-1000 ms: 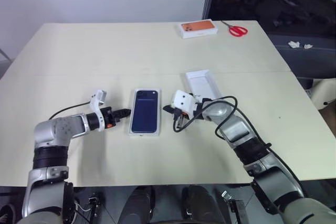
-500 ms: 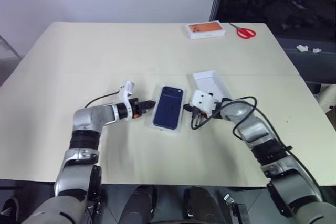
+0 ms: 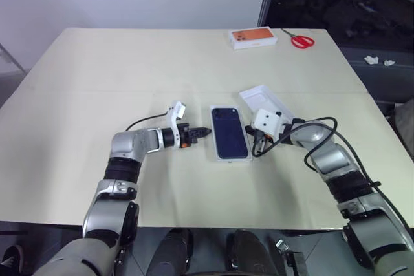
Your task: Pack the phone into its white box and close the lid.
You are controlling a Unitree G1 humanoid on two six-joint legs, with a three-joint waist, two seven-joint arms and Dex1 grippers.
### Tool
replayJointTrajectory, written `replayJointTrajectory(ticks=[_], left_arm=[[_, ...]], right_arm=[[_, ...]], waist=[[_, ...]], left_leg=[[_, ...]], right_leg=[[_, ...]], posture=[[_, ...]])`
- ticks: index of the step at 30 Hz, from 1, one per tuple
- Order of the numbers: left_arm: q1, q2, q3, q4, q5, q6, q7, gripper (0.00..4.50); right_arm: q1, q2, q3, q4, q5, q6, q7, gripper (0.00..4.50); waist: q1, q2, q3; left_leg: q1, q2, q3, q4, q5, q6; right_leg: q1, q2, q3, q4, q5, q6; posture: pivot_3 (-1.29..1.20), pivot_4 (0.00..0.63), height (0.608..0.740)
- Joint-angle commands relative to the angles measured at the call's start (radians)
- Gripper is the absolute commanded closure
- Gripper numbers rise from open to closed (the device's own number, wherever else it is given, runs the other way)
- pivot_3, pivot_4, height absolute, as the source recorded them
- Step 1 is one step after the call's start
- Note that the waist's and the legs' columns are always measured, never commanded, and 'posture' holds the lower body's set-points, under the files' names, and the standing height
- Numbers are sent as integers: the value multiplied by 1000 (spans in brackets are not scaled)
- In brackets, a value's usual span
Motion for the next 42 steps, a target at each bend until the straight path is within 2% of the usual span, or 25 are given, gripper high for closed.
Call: replayJointTrajectory(ticks=[1, 2, 3, 6, 12, 13, 20, 24, 27, 30, 35, 39, 42], left_arm=[[6, -13, -19, 40, -1, -11, -25, 4472], [3, -7, -11, 45, -3, -13, -26, 4472], [1, -1, -6, 46, -6, -13, -29, 4240], [4, 11, -5, 40, -1, -38, -33, 3129], [11, 49, 11, -5, -13, -29, -45, 220], [15, 61, 13, -22, -15, -30, -48, 0], [39, 133, 26, -31, -18, -41, -55, 0], [82, 159, 40, -123, -44, -77, -74, 0], [141, 181, 67, -243, -73, -182, -125, 0], [199, 223, 98, -315, -85, -291, -193, 0], [328, 336, 132, -433, -76, -453, -315, 0], [410, 424, 139, -471, -71, -500, -370, 0], [446, 450, 165, -501, -105, -500, -375, 0]], right_arm=[[8, 8, 6, -50, 19, 21, 42, 4480], [9, 11, -1, -57, 36, 44, 54, 4480], [7, 15, -9, -60, 46, 62, 57, 4499], [-11, 16, -14, -50, 31, 84, 44, 3622], [-53, -11, -32, -61, 10, 75, 49, 591], [-61, -20, -42, -76, 24, 88, 67, 164], [-81, -45, -58, -134, 44, 128, 101, 164], [-109, -32, -91, -111, 54, 200, 51, 164], [-148, 7, -156, -128, 113, 382, -7, 164], [-148, 20, -167, -174, 133, 514, -35, 164], [-163, 38, -199, -188, 182, 709, -79, 164], [-163, 43, -193, -196, 204, 801, -112, 164], [-163, 32, -179, -179, 199, 814, -135, 164]], waist=[[-1, 0, 0], [-2, 0, 0], [-2, 0, 0], [-7, 0, 0], [-12, 0, 0], [-17, 0, 0], [-34, 0, 0], [-34, 0, 0], [-33, 0, 1], [-26, 0, 1], [-26, 1, 1], [-27, 2, 2], [-25, 2, 2]], left_leg=[[0, 0, 0, 0, 0, 0], [0, 0, 0, 0, 0, 0], [0, 0, 0, 0, 0, 0], [0, 1, 0, 0, 0, 0], [2, 1, 0, -1, 0, 0], [2, 2, 0, -1, 0, 1], [1, 5, 1, -2, 0, 0], [1, 6, 2, -2, 0, 0], [-2, 7, 3, -2, 0, -1], [-4, 7, 3, -3, 1, -2], [-4, 8, 3, -4, 0, 0], [-4, 8, 3, -5, -2, 2], [-4, 8, 3, -5, -2, 3]], right_leg=[[0, 0, 0, 0, 0, 0], [0, 0, 0, 0, 0, 0], [0, 0, 0, 0, 0, 0], [-1, 0, 0, 0, 0, 0], [1, 0, 0, 0, 0, 0], [0, 0, 0, 0, 0, 0], [-3, 2, 1, 1, 0, 0], [-3, 3, 1, 1, 0, 0], [-7, 2, 2, 2, 0, 0], [-10, 2, 2, 2, 0, 0], [-10, 2, 3, 1, 0, -1], [-10, 2, 3, 1, 0, -1], [-10, 1, 3, 1, 0, -1]], posture=[[0, 150, 740], [0, 150, 740], [0, 150, 740], [0, 150, 740], [0, 150, 740], [0, 150, 740], [0, 150, 740], [0, 150, 740], [0, 150, 740], [0, 150, 740], [0, 150, 740], [0, 150, 740], [0, 150, 740]])
